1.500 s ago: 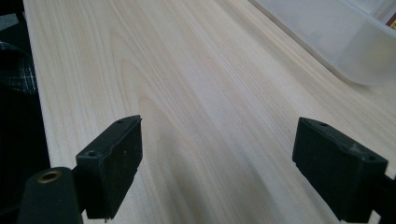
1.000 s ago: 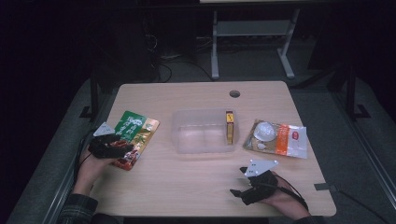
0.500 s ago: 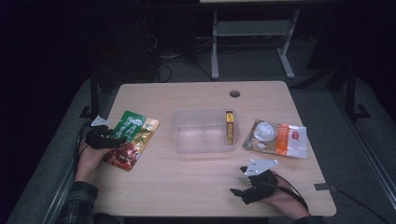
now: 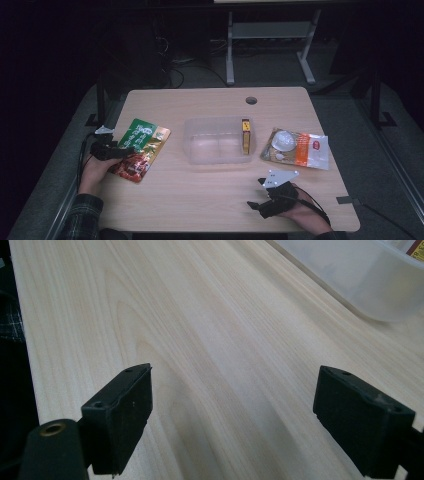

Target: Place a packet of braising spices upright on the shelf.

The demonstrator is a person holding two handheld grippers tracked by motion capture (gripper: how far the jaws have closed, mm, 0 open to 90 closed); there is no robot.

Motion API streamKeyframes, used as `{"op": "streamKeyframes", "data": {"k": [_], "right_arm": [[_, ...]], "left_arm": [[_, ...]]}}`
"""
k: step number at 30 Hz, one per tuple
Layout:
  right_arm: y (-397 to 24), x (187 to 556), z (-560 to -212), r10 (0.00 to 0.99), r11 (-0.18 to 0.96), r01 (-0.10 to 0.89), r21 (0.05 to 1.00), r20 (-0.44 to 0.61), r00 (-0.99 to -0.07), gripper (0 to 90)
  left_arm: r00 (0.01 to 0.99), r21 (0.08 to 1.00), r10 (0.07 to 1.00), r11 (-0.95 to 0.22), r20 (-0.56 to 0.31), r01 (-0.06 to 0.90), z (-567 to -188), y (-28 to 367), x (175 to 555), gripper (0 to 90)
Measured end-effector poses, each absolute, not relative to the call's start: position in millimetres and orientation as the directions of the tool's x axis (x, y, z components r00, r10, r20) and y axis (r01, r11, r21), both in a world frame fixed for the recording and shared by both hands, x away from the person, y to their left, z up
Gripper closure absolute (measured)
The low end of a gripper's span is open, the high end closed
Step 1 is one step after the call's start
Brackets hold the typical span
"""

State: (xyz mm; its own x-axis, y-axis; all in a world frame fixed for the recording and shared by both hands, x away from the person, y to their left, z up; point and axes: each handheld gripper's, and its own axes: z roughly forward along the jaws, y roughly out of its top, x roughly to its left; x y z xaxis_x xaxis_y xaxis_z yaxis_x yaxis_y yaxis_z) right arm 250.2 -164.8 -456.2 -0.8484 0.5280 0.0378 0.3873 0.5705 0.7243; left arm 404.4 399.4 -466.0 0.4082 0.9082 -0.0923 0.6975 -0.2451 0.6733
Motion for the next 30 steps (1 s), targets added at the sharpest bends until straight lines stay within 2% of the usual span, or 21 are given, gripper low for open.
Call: {"op": "streamKeyframes", "data": {"k": [5,8,12,15,21,22,23,24,26,30], "right_arm": [[-165,250,-456,0.527,0.572,0.385,0.725,0.035,-0.849,15.5],[-165,251,-457,0.528,0.572,0.386,0.724,0.035,-0.848,15.5],[-165,250,-457,0.529,0.572,0.388,0.723,0.037,-0.848,15.5],[-165,250,-457,0.529,0.573,0.388,0.721,0.036,-0.848,15.5],[-165,250,-457,0.529,0.575,0.388,0.720,0.035,-0.848,15.5],[-165,250,-457,0.528,0.575,0.388,0.720,0.035,-0.848,15.5],[-165,250,-457,0.528,0.574,0.389,0.720,0.037,-0.848,15.5],[-165,250,-457,0.528,0.574,0.389,0.720,0.037,-0.848,15.5],[-164,251,-457,0.527,0.575,0.390,0.719,0.039,-0.849,15.5],[-163,250,-457,0.525,0.578,0.385,0.719,0.033,-0.851,15.5]], "left_arm": [[0.449,0.683,0.890,-0.278,-0.082,0.675,-467,403,403,13.1],[0.442,0.680,0.894,-0.276,-0.078,0.679,-467,401,402,13.3],[0.447,0.669,0.892,-0.291,-0.069,0.684,-465,398,401,17.2],[0.469,0.659,0.882,-0.323,-0.052,0.679,-463,395,400,25.3],[0.456,0.656,0.888,-0.316,-0.049,0.686,-460,392,398,48.8],[0.457,0.655,0.888,-0.314,-0.053,0.688,-460,393,398,53.4],[0.451,0.659,0.890,-0.302,-0.064,0.689,-460,394,398,64.8],[0.444,0.665,0.892,-0.284,-0.081,0.691,-460,394,397,64.8],[0.459,0.673,0.885,-0.296,-0.073,0.678,-461,395,396,73.3],[0.454,0.675,0.889,-0.303,-0.053,0.673,-460,394,395,82.7]]}}
